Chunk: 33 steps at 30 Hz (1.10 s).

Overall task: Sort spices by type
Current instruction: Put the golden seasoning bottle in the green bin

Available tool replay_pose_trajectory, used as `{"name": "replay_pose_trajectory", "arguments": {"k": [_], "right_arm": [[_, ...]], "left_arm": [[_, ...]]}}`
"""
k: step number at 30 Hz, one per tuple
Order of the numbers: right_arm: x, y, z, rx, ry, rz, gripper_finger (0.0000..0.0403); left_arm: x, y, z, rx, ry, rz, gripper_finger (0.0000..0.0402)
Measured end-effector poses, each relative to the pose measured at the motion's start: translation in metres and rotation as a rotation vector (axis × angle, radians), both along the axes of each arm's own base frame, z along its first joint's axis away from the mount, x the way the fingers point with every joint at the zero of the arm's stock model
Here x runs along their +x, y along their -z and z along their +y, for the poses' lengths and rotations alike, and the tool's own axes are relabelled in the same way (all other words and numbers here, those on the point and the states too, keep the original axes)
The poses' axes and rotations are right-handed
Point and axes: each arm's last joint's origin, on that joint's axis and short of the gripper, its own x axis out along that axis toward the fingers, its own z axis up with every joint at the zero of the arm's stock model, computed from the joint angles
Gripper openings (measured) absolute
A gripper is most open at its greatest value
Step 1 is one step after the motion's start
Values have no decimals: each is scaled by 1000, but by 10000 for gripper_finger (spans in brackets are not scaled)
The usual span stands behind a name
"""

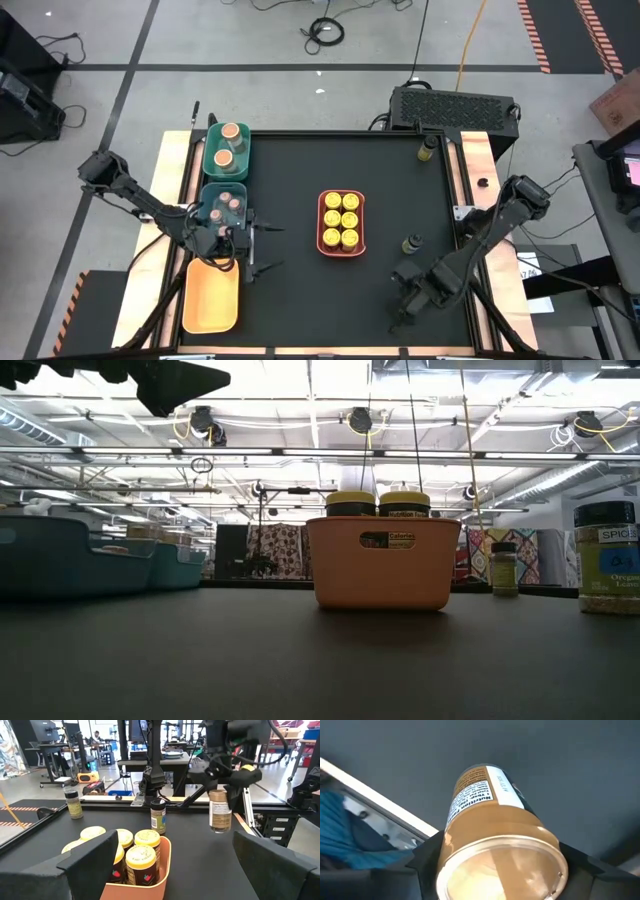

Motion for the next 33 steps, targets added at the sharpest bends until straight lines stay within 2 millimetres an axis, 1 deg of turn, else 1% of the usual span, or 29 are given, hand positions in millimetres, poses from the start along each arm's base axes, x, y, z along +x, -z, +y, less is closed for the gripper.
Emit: {"name": "replay_pose_trajectory", "arguments": {"k": [3,7,9,11,13,15,17,20,24,27,31,33], "right_arm": [[18,-8,-16,-32,-45,-83,257],[48,-25,-48,-78,-138,-230,261],[67,-36,-64,-81,-211,-351,263],[85,-52,-79,-85,-293,-498,264],[99,-69,-98,-90,-370,-618,263],[108,-84,-117,-109,-441,-707,262],[113,-95,-139,-165,-492,-753,262],[118,-105,-175,-274,-543,-794,263],[122,-108,-224,-401,-555,-816,264],[127,-105,-257,-482,-535,-826,264],[141,-91,-289,-567,-512,-824,264],[151,-77,-303,-568,-507,-807,265]], "left_arm": [[0,1,0,4,0,7,395],[0,1,0,-17,-1,12,395],[0,2,0,-12,-1,21,395],[0,3,1,-3,-5,30,395],[1,3,3,6,-22,30,395],[4,3,8,17,-46,28,395],[6,2,14,15,-77,25,395],[9,-2,27,-6,-134,6,395],[7,-13,48,-36,-214,-24,395],[1,-23,64,-63,-276,-3,395],[-12,-39,85,-133,-351,110,395],[-21,-46,93,-152,-372,172,395]]}}
